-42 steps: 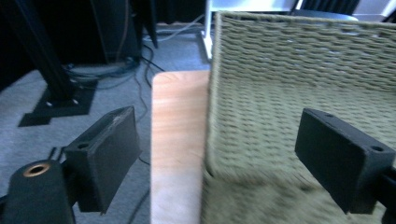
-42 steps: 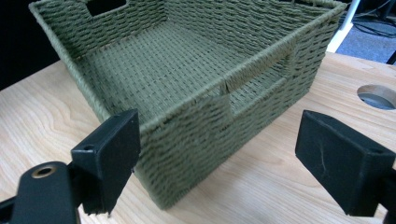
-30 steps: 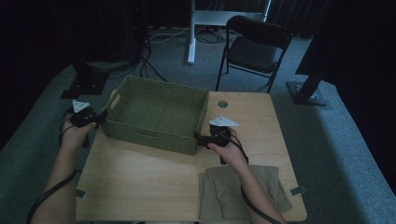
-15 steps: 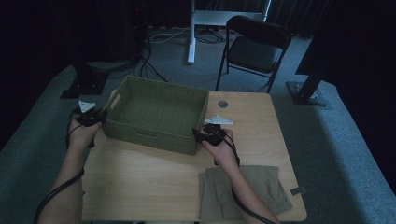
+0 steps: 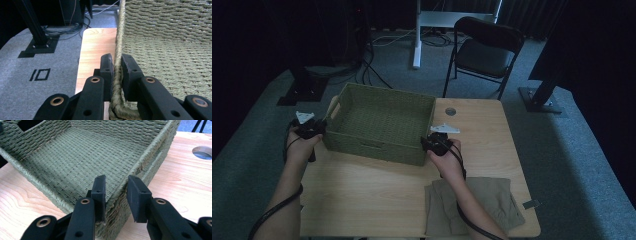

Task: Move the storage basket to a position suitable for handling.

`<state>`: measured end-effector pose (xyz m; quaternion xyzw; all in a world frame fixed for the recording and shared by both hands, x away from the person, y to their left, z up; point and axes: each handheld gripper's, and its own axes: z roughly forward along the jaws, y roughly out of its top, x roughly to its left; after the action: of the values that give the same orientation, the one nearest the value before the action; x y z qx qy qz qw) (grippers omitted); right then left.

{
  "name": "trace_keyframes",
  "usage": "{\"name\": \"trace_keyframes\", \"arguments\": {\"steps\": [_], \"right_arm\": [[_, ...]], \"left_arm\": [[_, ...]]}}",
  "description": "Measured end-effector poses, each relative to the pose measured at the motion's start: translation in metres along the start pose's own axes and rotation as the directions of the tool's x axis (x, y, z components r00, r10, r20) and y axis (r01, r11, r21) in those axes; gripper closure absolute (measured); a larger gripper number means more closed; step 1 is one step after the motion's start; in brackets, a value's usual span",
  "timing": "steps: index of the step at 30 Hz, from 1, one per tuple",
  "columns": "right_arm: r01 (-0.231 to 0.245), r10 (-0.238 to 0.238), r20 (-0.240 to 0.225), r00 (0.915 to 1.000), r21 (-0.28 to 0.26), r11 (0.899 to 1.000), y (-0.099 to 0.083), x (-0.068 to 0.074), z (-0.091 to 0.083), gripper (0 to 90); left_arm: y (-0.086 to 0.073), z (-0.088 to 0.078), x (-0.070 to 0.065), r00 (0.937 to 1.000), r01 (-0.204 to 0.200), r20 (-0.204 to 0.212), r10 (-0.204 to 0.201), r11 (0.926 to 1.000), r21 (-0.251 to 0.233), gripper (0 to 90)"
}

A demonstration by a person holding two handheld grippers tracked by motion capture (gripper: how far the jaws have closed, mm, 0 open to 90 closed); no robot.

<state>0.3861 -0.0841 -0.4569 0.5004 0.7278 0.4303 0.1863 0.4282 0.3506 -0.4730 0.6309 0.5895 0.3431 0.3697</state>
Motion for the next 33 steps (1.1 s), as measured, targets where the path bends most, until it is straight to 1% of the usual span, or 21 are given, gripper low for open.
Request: {"name": "trace_keyframes", "arguments": {"steps": [5, 7, 8, 10, 12, 14, 17, 20, 22, 25, 28, 30, 33], "right_arm": [[-0.001, 0.001, 0.010, 0.9999, 0.002, 1.000, 0.000, -0.003, -0.002, 70.1], [0.002, -0.002, 0.019, 0.9998, -0.001, 1.000, 0.000, -0.005, -0.003, 70.6], [-0.004, 0.004, 0.022, 0.9998, 0.000, 1.000, 0.000, -0.006, -0.003, 70.8], [-0.006, 0.006, 0.025, 0.9997, -0.001, 1.000, 0.000, -0.008, -0.004, 71.4], [-0.010, 0.010, 0.031, 0.9995, 0.002, 1.000, -0.001, -0.010, -0.005, 72.2], [-0.016, 0.016, 0.031, 0.9994, 0.003, 1.000, -0.001, -0.013, -0.006, 72.8], [-0.019, 0.019, 0.035, 0.9992, 0.000, 1.000, -0.002, -0.017, -0.008, 73.3], [-0.023, 0.024, 0.044, 0.9988, -0.003, 1.000, -0.003, -0.019, -0.009, 73.8], [-0.035, 0.035, 0.044, 0.9984, -0.003, 0.999, -0.003, -0.021, -0.010, 74.3], [-0.041, 0.041, 0.045, 0.9981, 0.000, 0.999, -0.004, -0.024, -0.012, 74.8], [-0.038, 0.038, 0.053, 0.9979, -0.001, 0.999, -0.004, -0.025, -0.014, 75.0], [-0.031, 0.031, 0.062, 0.9976, -0.001, 1.000, -0.005, -0.026, -0.015, 75.2], [-0.038, 0.037, 0.064, 0.9972, 0.002, 0.999, -0.006, -0.028, -0.018, 75.5]], "left_arm": [[-0.003, -0.006, -0.005, 0.9999, 0.014, 0.002, -0.014, 0.9998, 0.012, 81.9], [-0.004, -0.009, -0.009, 0.9998, 0.020, -0.007, -0.020, 0.9997, 0.013, 82.0], [-0.005, -0.010, -0.011, 0.9997, 0.023, -0.014, -0.022, 0.9997, 0.011, 82.0], [-0.006, -0.014, -0.015, 0.9996, 0.014, -0.025, -0.013, 0.9996, 0.023, 82.0], [-0.008, -0.017, -0.018, 0.9995, 0.017, -0.028, -0.017, 0.9996, 0.021, 82.0], [-0.010, -0.020, -0.021, 0.9991, 0.036, -0.021, -0.036, 0.9992, 0.015, 82.6], [-0.014, -0.025, -0.024, 0.9991, 0.039, -0.017, -0.039, 0.9992, 0.008, 82.6], [-0.015, -0.029, -0.028, 0.9990, 0.043, -0.015, -0.043, 0.9990, 0.013, 82.7], [-0.017, -0.032, -0.030, 0.9988, 0.047, -0.012, -0.047, 0.9987, 0.018, 83.2], [-0.019, -0.035, -0.034, 0.9986, 0.053, -0.007, -0.053, 0.9985, 0.015, 83.2], [-0.021, -0.038, -0.037, 0.9980, 0.063, -0.003, -0.063, 0.9980, 0.011, 83.2], [-0.023, -0.040, -0.039, 0.9984, 0.057, -0.002, -0.057, 0.9983, 0.009, 83.2], [-0.024, -0.043, -0.042, 0.9989, 0.047, 0.003, -0.047, 0.9988, 0.010, 83.1]]}}
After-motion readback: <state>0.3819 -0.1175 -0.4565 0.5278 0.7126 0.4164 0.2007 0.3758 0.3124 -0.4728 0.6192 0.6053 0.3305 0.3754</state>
